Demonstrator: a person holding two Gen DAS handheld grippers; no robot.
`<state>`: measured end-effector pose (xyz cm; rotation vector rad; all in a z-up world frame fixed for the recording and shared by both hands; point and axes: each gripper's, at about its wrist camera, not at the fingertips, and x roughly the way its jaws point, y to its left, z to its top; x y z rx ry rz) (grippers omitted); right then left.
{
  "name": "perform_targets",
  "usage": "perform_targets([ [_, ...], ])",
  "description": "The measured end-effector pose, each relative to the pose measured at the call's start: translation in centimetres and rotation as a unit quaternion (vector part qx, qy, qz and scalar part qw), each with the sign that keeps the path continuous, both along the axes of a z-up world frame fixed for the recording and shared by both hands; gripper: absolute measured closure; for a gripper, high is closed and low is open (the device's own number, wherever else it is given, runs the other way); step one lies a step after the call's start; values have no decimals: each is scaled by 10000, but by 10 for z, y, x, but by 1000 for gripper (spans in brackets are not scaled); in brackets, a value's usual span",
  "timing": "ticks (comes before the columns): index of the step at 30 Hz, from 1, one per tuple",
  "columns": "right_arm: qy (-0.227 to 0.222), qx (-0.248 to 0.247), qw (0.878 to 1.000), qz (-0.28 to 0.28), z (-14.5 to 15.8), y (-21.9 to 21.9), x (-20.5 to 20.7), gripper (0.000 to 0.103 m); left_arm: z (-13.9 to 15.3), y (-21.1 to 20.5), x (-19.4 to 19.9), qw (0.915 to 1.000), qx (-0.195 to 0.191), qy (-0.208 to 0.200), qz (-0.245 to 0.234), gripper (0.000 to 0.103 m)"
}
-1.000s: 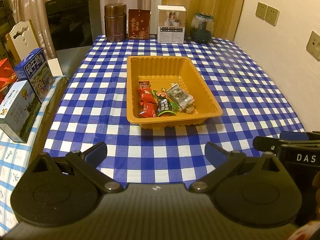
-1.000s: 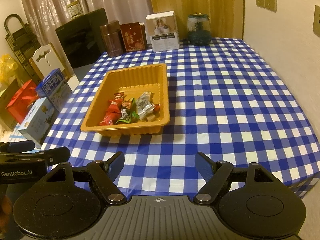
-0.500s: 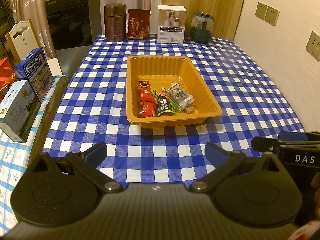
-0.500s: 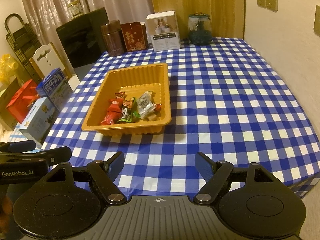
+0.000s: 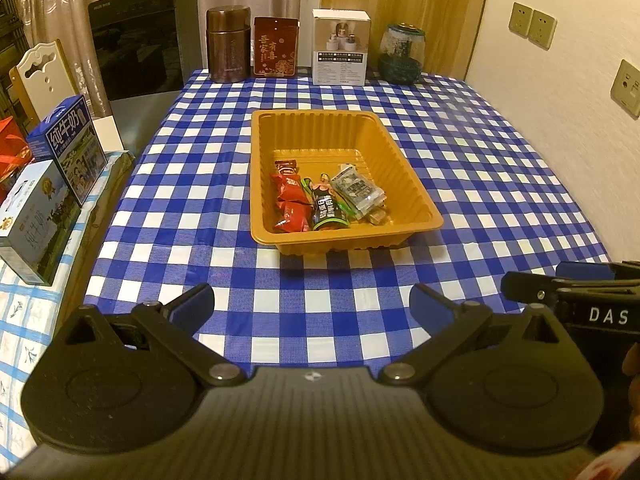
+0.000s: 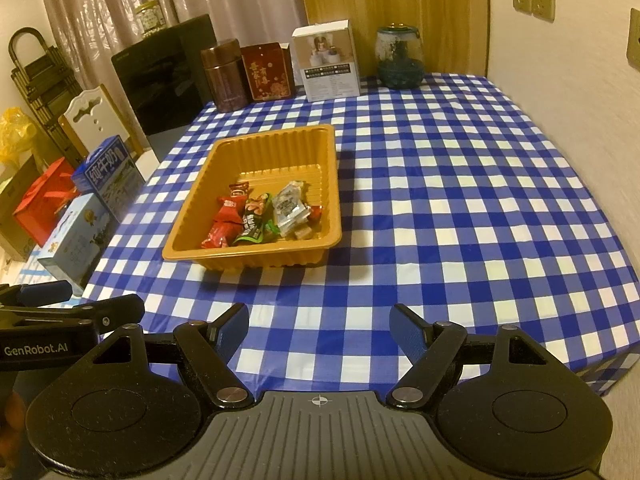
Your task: Organize snacks
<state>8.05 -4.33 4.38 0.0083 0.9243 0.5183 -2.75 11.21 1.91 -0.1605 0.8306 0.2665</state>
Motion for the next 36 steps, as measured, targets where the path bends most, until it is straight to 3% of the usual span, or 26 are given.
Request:
perform_targets([
  [26, 15, 7, 10000, -3, -1, 0, 0, 26, 1, 0, 0, 10000, 4, -5, -16, 0],
  [36, 18, 7, 10000, -11, -1, -1, 0, 26, 2, 4, -1, 9998, -24, -196, -49, 0],
])
